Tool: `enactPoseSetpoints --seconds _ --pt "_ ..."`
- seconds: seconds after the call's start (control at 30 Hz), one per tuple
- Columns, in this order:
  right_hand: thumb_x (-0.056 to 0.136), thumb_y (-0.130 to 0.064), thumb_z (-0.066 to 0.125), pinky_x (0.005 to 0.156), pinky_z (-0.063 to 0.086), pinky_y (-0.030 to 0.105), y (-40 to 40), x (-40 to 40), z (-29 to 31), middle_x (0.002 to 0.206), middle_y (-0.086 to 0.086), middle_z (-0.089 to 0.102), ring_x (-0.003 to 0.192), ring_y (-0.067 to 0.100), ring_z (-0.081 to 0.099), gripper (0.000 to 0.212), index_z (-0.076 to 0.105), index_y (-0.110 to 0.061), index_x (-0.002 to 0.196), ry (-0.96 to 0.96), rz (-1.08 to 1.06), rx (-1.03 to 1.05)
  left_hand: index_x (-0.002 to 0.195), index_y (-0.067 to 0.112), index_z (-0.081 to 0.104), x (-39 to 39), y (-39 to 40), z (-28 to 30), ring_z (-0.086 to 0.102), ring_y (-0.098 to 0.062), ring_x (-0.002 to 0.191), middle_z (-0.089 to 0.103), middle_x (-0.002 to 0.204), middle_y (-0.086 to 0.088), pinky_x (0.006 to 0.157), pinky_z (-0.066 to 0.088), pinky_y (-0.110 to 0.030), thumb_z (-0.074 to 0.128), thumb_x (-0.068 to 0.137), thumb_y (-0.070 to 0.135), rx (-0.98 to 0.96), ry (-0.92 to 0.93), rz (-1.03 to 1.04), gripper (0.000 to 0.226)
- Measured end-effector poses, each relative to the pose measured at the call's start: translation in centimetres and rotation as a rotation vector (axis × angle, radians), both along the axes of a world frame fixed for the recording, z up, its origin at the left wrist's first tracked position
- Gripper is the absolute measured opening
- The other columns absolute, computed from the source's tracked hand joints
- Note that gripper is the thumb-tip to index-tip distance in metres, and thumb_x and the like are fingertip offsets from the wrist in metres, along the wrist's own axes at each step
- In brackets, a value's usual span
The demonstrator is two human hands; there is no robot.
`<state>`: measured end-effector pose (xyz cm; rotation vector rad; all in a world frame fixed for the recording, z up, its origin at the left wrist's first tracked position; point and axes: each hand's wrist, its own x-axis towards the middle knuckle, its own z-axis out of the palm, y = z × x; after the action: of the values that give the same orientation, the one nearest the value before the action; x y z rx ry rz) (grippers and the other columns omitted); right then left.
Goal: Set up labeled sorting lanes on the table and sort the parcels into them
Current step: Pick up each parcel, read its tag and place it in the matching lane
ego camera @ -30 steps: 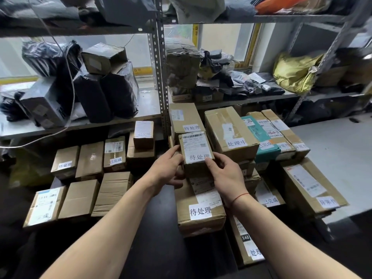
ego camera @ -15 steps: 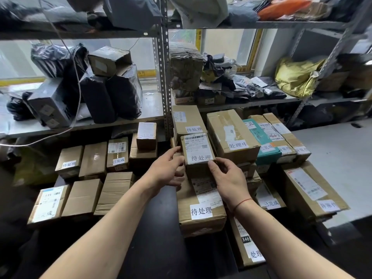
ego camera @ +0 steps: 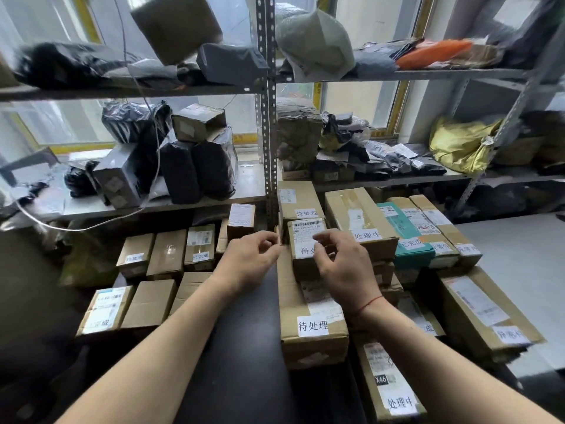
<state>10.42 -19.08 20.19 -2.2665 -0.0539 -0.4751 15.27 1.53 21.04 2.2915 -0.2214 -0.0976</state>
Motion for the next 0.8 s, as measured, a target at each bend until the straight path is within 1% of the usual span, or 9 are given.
enactPoseSetpoints --seconds 0.07,0.13,0.27,0.33,0.43,0.53,0.63,0.7,0.8 --pt "0.102 -0.022 0.063 0.085 0.058 0.030 0.9 0.5 0.2 0.106 -0.005 0.071 0.096 0.011 0.066 0.017 0.073 -0.018 0.114 0.000 0.075 -0.072 0.139 0.026 0.066 -0.8 0.8 0.6 0.065 -0.013 0.116 0.072 0.129 0.000 0.101 0.050 -0.028 0.062 0.103 0.037 0.064 -0.061 0.007 0.038" --pt "0.100 -0.023 0.064 0.084 0.057 0.036 2.1 0.9 0.3 0.100 -0.004 0.071 0.090 0.013 0.065 0.013 0.074 -0.019 0.108 0.027 0.130 -0.155 0.139 0.023 0.067 -1.5 1.9 0.8 0.066 -0.016 0.117 0.073 0.128 -0.003 0.103 0.052 -0.031 0.064 0.103 0.035 0.137 -0.124 0.033 0.038" --pt "0.100 -0.028 0.064 0.082 0.053 0.031 5.2 1.8 0.2 0.100 -0.005 0.067 0.093 0.015 0.064 0.013 0.073 -0.023 0.109 0.114 0.227 -0.283 0.138 0.024 0.067 -2.5 5.1 0.3 0.065 -0.024 0.120 0.072 0.129 -0.004 0.103 0.053 -0.038 0.063 0.102 0.035 0.273 -0.199 0.103 0.039" --pt "0.101 -0.030 0.063 0.080 0.048 0.026 6.9 2.2 -0.3 0.099 -0.009 0.062 0.094 0.014 0.062 0.015 0.072 -0.024 0.111 0.160 0.249 -0.323 0.140 0.026 0.066 -2.7 7.1 -0.2 0.064 -0.023 0.120 0.071 0.130 -0.001 0.102 0.053 -0.039 0.062 0.101 0.036 0.342 -0.213 0.124 0.040" --pt "0.100 -0.035 0.063 0.086 0.054 0.030 9.9 3.2 -1.1 0.105 -0.008 0.068 0.098 0.015 0.065 0.019 0.072 -0.025 0.114 0.208 0.252 -0.353 0.141 0.028 0.063 -2.3 10.6 -0.9 0.063 -0.022 0.121 0.069 0.132 0.001 0.102 0.053 -0.039 0.060 0.102 0.037 0.404 -0.216 0.135 0.041" --pt "0.096 -0.042 0.062 0.092 0.058 0.039 13.1 4.7 -2.2 0.110 -0.007 0.074 0.100 0.015 0.069 0.027 0.072 -0.029 0.117 0.239 0.218 -0.381 0.144 0.026 0.061 -0.8 14.4 -1.7 0.061 -0.022 0.125 0.067 0.135 0.000 0.105 0.052 -0.040 0.060 0.102 0.035 0.396 -0.203 0.128 0.042" --pt "0.098 -0.038 0.064 0.090 0.060 0.035 16.0 6.2 -3.6 0.111 -0.007 0.074 0.100 0.012 0.069 0.025 0.071 -0.028 0.120 0.326 0.176 -0.352 0.145 0.025 0.061 1.0 17.8 -2.9 0.061 -0.023 0.127 0.067 0.137 -0.001 0.108 0.051 -0.041 0.063 0.102 0.034 0.330 -0.149 0.116 0.044" --pt "0.097 -0.036 0.065 0.090 0.059 0.033 17.4 7.3 -4.6 0.109 -0.006 0.075 0.099 0.014 0.070 0.025 0.071 -0.026 0.120 0.372 0.137 -0.334 0.145 0.026 0.061 2.4 19.9 -3.9 0.063 -0.022 0.125 0.068 0.135 0.000 0.106 0.053 -0.044 0.064 0.100 0.036 0.275 -0.115 0.100 0.045" --pt "0.096 -0.032 0.065 0.091 0.056 0.031 18.9 8.9 -5.9 0.107 -0.003 0.076 0.099 0.017 0.071 0.025 0.072 -0.022 0.118 0.433 0.075 -0.293 0.145 0.027 0.060 4.9 22.1 -6.0 0.063 -0.025 0.122 0.069 0.133 -0.002 0.103 0.054 -0.045 0.064 0.099 0.039 0.273 -0.065 0.067 0.047"
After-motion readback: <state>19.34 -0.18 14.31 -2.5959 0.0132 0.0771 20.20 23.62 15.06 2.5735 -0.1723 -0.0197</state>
